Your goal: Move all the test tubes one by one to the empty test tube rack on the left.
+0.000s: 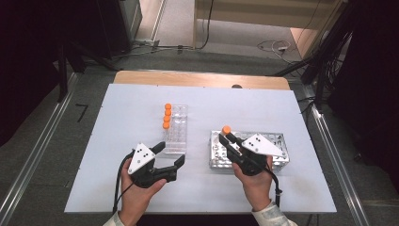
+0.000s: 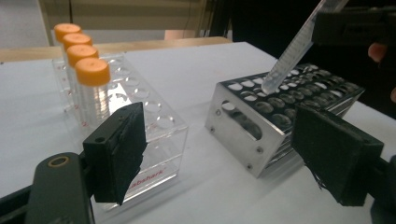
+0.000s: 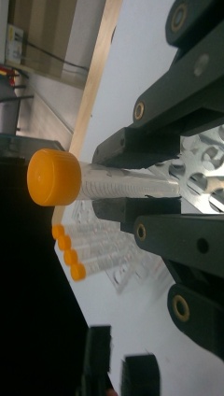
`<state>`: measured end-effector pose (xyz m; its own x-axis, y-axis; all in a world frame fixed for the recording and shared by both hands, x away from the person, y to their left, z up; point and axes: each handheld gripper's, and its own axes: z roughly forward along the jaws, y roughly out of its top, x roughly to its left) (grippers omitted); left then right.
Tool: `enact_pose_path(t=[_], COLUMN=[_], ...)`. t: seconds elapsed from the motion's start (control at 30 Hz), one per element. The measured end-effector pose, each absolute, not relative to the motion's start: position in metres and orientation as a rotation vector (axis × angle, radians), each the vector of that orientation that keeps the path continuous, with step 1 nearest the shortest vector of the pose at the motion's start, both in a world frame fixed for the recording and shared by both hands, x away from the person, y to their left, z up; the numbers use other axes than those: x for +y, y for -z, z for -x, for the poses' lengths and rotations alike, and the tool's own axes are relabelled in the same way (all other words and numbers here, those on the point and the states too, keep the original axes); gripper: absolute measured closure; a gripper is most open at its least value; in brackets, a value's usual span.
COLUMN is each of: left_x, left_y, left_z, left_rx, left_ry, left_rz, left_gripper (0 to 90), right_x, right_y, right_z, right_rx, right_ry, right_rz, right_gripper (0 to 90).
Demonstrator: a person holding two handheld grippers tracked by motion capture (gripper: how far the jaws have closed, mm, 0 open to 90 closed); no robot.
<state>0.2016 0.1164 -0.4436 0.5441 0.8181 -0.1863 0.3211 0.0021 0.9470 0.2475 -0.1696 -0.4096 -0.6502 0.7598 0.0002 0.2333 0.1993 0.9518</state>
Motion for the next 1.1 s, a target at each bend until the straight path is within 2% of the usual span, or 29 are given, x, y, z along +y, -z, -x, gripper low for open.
enact_pose_path(t=[0.13, 0.33, 0.63, 0.8, 0.9, 1.1], left_x=[0.11, 0.095, 0.086, 0.083, 0.084, 0.086], left_y=[0.433, 0.428, 0.435, 0.438, 0.439, 0.438], left_z=[-0.192, -0.182, -0.185, -0.187, -0.188, -0.189], left_rx=[0.931, 0.842, 0.785, 0.773, 0.779, 0.781], left_ry=[-0.516, -0.491, -0.46, -0.468, -0.48, -0.481], left_rz=[-1.565, -1.611, -1.685, -1.71, -1.709, -1.7], left_gripper=[21.0, 29.1, 52.9, 59.6, 66.7, 69.8], right_x=[-0.164, -0.141, -0.113, -0.109, -0.108, -0.11], right_y=[0.415, 0.435, 0.448, 0.449, 0.45, 0.449], right_z=[-0.232, -0.216, -0.209, -0.207, -0.207, -0.207], right_rx=[2.094, 2.23, 2.315, 2.323, 2.324, 2.325], right_ry=[-1.449, -1.42, -1.414, -1.421, -1.42, -1.425], right_rz=[-0.867, -0.795, -0.734, -0.731, -0.731, -0.742], right_gripper=[72.6, 72.6, 72.6, 72.5, 72.5, 70.1])
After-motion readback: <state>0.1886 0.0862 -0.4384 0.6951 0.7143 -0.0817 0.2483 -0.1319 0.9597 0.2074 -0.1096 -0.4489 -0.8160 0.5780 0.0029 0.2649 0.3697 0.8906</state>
